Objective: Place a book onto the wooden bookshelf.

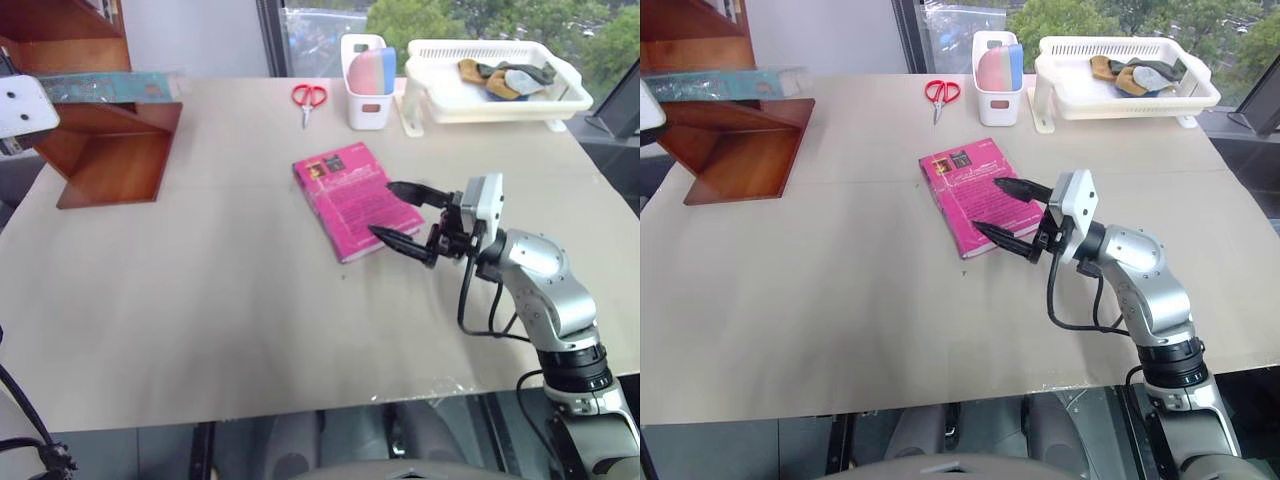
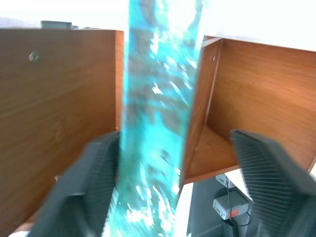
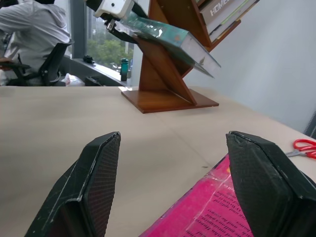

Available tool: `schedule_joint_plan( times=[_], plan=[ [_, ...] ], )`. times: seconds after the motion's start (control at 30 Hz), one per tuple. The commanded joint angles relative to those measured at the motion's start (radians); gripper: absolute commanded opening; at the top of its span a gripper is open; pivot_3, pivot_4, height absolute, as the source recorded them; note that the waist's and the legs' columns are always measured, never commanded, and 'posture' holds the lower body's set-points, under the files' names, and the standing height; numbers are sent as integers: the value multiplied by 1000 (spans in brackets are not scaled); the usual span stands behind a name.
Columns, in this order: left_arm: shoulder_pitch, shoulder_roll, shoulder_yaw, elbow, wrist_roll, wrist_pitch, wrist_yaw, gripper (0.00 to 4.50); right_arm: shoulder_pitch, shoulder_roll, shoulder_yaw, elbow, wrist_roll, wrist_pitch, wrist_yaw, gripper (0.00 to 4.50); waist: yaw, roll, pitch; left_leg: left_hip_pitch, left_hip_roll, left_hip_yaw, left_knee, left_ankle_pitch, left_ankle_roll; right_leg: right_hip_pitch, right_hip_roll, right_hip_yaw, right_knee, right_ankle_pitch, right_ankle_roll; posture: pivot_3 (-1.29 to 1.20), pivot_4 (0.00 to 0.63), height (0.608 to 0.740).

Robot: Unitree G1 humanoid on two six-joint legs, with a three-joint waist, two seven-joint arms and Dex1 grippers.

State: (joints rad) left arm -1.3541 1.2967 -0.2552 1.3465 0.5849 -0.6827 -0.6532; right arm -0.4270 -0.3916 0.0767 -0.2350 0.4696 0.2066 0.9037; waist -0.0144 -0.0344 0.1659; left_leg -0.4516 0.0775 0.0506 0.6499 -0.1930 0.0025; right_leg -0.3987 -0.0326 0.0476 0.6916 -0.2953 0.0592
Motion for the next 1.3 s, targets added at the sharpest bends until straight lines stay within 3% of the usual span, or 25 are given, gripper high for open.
schedule_joint_plan(
  times=[0.03,0.27,0.43,0.57,0.7,0.77,0.8,0.87,0.97,1.1,1.2,1.3],
  plan=[
    [18,59,62,-10,-60,8,14,4416,-12,-15,-35,10,16,-31,26,3519,1,0,0,0,0,0,0,0,0,0,0,0,0,0,0,0,150,740],
    [70,73,121,-25,-126,-10,18,4416,-53,9,-12,55,-1,-41,31,3519,4,0,0,1,0,0,2,0,0,-1,0,0,4,0,0,0,150,740],
    [141,50,290,-36,-346,-53,-145,4416,-68,19,-11,47,0,-33,23,3519,4,0,0,0,0,0,3,0,0,-1,0,0,4,0,0,0,150,740],
    [239,-25,504,-142,-655,-83,-384,3205,-61,8,-15,13,0,-9,5,3519,7,-1,0,0,0,-1,3,0,0,-1,0,-1,4,0,0,0,150,740],
    [518,-168,650,-495,-936,110,-479,1234,-60,-4,-23,1,5,7,-4,3519,3,0,-1,2,1,-1,3,0,0,1,-1,-1,6,0,0,0,150,740],
    [763,-310,658,-855,-1059,290,-385,690,-64,-11,-32,-4,5,10,-8,3519,0,6,-3,4,1,-1,3,0,0,3,-2,0,6,0,0,0,150,740],
    [832,-375,665,-985,-1095,367,-302,69,-65,-15,-36,-7,5,10,-10,3519,2,7,-4,4,1,0,2,0,0,3,-3,1,4,0,0,0,150,740],
    [901,-486,637,-1158,-1078,457,-155,27,-68,-21,-46,-13,7,10,-15,3519,4,3,-3,4,1,-1,3,0,0,3,-3,0,6,0,0,0,150,740],
    [899,-694,559,-1226,-906,498,129,27,-78,-28,-63,-20,4,1,-35,3519,6,-1,-3,3,2,-6,5,2,-2,3,2,-3,7,1,-1,0,150,740],
    [721,-933,442,-1040,-671,435,446,27,-95,-27,-81,-32,-5,-14,-67,3519,30,1,-5,5,-1,-6,6,3,-2,7,1,-2,7,2,1,0,150,740],
    [576,-981,428,-854,-550,397,654,27,-117,-11,-91,-30,-14,-29,-101,3519,25,1,-5,3,-1,-7,9,3,-2,7,2,-2,6,3,2,0,150,740],
    [451,-955,424,-676,-466,358,836,27,-142,24,-101,-25,-13,-48,-141,3519,14,1,-5,3,-2,-5,6,2,-2,4,2,1,5,3,2,0,150,740]
  ],
)
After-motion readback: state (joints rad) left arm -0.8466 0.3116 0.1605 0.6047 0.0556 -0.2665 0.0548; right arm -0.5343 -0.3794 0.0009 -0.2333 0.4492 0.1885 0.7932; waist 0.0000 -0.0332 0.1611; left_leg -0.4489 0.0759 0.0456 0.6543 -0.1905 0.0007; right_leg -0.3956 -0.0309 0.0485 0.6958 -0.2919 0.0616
